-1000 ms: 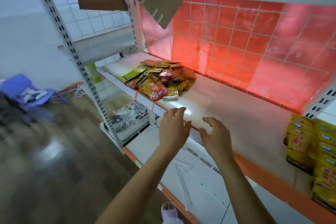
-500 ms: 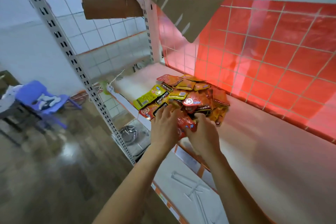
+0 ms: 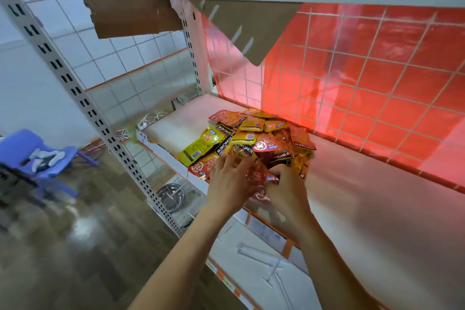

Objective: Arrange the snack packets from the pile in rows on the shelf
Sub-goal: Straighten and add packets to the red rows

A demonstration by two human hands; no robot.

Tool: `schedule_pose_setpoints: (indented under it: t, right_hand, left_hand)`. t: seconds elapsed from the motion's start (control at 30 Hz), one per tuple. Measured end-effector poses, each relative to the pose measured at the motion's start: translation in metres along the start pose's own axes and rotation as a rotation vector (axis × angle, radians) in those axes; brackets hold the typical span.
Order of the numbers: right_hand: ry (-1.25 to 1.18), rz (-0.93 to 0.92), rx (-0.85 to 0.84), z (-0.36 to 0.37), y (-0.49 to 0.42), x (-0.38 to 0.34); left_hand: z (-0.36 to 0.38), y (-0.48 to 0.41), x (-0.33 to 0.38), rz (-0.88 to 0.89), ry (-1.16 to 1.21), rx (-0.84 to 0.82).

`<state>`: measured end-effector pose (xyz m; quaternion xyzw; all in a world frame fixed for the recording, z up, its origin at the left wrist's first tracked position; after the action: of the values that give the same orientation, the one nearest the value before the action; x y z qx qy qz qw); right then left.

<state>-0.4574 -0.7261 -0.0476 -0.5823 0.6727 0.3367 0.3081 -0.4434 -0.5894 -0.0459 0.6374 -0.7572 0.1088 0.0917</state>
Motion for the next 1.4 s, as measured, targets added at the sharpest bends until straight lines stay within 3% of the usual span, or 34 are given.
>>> schedule_pose_setpoints:
  t: [0.2,0.4,0.5,0.63,0.73,0.87,1.1,1.4]
  right_hand:
    - [-0.159,-0.076,0.196,-0.039,0.018,0.004]
    - [-0.274,-0.166,0.329,-0.077,0.051,0.007]
    - [-0.380,-0.177,0.391,-0.093,0.068,0.014]
    - [-0.525,-0.131,0.498,-0.114,0.096,0.029]
    - [-0.561,-0.026,0.548,-0.122,0.118,0.046]
    - [-0.429,0.124,0.503,-0.129,0.151,0.077]
    - [-0.381,0.229,0.672,-0.169,0.206,0.124]
    - [-0.473,0.226,0.851,-0.264,0.295,0.200]
  left_hand:
    - [-0.006,0.008,0.023,0.039,0.254,0.042]
    - [-0.009,0.017,0.062,0.284,0.361,0.130]
    - [-0.013,0.024,0.087,0.375,0.442,0.005]
    - [-0.008,0.040,0.115,0.308,0.649,-0.222]
    - [0.010,0.058,0.138,0.293,0.836,-0.289]
    - [0.033,0.080,0.172,0.263,1.063,-0.324]
    - [0.046,0.117,0.238,0.290,1.197,-0.482]
    - [0.078,0.156,0.354,0.279,1.178,-0.524]
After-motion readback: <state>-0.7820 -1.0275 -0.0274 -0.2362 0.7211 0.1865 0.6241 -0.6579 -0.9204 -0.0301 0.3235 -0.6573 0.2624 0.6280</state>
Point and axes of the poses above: each hand's wrist, its own y-axis away from the middle knuckle, its own z-axis out of the palm, x = y × z, the point moved 4 cm from there along -y, towards the middle knuckle, and after that the axes turned 6 degrees about -x, right-handed, at the moved point
